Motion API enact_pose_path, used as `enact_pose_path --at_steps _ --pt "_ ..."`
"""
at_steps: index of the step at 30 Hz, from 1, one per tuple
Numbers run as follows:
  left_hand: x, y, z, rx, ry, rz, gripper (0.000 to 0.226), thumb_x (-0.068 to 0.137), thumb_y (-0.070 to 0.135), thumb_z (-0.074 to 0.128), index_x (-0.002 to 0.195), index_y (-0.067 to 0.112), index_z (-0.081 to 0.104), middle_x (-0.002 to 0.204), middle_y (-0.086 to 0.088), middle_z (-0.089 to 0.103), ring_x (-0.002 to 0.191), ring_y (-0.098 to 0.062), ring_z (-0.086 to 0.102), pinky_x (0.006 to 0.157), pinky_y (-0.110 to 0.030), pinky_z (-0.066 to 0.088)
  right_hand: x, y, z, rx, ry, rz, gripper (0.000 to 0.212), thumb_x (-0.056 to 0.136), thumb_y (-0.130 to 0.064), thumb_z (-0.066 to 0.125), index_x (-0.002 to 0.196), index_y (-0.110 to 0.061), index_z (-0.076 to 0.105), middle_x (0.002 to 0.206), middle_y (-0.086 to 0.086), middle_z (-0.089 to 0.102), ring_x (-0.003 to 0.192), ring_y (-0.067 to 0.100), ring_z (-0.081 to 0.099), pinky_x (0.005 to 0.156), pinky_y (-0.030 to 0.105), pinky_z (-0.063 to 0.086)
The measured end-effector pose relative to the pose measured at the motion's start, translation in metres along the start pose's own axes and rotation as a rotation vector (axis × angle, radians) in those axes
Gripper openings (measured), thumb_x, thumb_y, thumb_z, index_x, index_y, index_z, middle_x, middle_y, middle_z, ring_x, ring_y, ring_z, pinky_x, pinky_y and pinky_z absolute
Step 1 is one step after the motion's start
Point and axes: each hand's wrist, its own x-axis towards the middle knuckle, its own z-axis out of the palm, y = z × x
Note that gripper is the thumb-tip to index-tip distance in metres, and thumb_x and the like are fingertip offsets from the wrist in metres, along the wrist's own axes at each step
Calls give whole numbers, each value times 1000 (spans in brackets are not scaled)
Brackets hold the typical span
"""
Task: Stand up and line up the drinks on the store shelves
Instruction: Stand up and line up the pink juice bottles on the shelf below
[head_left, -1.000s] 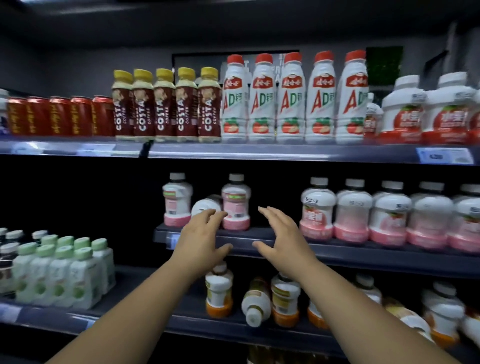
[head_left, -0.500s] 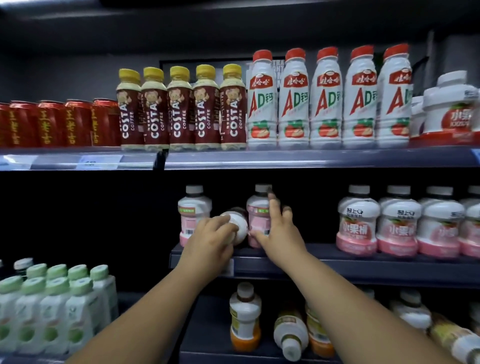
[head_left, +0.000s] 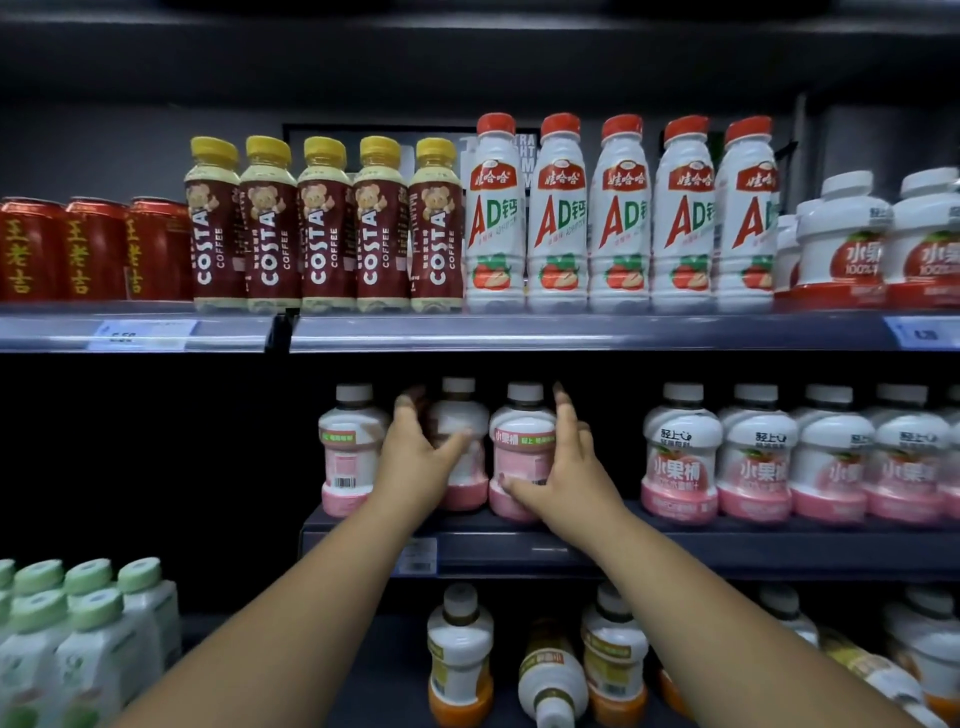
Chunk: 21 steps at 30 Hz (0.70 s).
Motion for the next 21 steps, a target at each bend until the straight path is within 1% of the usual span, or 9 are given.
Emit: enact_pose_path --at_steps 3,6,9,11,13,15,17,19,21 --pt "0 -11 11 70 -145 -139 101 61 39 93 137 10 33 116 0 62 109 -19 60 94 -30 47 1 2 -2 81 -68 32 126 74 -43 81 155 -37 -16 152 5 39 126 23 52 96 26 41" --pt "2 -12 13 61 -148 -205 81 65 24 92 122 14 35 107 -2 62 97 -20 61 82 -27 46 5 3 -3 125 -102 78 129 73 -35 82 154 -35 -18 145 5 52 115 19 57 94 25 43" --pt "1 -14 6 -37 -189 -170 72 60 16 89 118 13 44 108 -5 67 93 -17 66 74 -25 51 6 6 -7 95 5 140 140 60 -48 90 155 -32 -12 144 8 52 119 27 58 97 34 48" --pt "-3 -15 3 -125 -300 -141 79 54 22 85 122 19 46 112 -5 67 99 -14 67 78 -25 55 5 9 -9 133 -31 159 143 64 -43 90 155 -30 -18 141 7 54 115 25 60 93 30 47" --pt "-4 -16 3 -137 -300 -153 92 47 31 93 124 22 43 115 -1 66 104 -14 66 89 -33 56 5 10 -11 158 -111 154 140 69 -36 88 153 -30 -24 140 5 55 109 20 60 92 26 45" --pt "-5 -16 4 -53 -226 -141 95 50 35 97 126 19 41 114 1 65 103 -16 65 93 -38 54 4 8 -11 133 -86 153 142 63 -41 91 155 -30 -16 141 7 54 113 22 59 95 30 47" --pt "-5 -17 4 47 -173 -138 90 61 34 93 129 15 37 116 -1 62 104 -19 62 92 -36 51 0 6 -12 107 -42 138 144 55 -52 92 154 -33 -11 145 6 51 120 25 58 99 35 47" --pt "-6 -18 4 64 -204 -119 87 67 33 88 133 17 34 119 -1 60 108 -20 60 90 -33 47 -7 7 -13 122 -105 59 141 60 -56 86 151 -39 -20 150 2 46 122 20 57 102 33 46" --pt "-9 -17 4 82 -213 -59 95 60 40 89 135 23 33 120 -1 59 110 -19 60 93 -34 49 -13 7 -14 91 -139 -7 137 68 -56 82 151 -39 -26 154 -1 40 127 18 53 104 32 44"
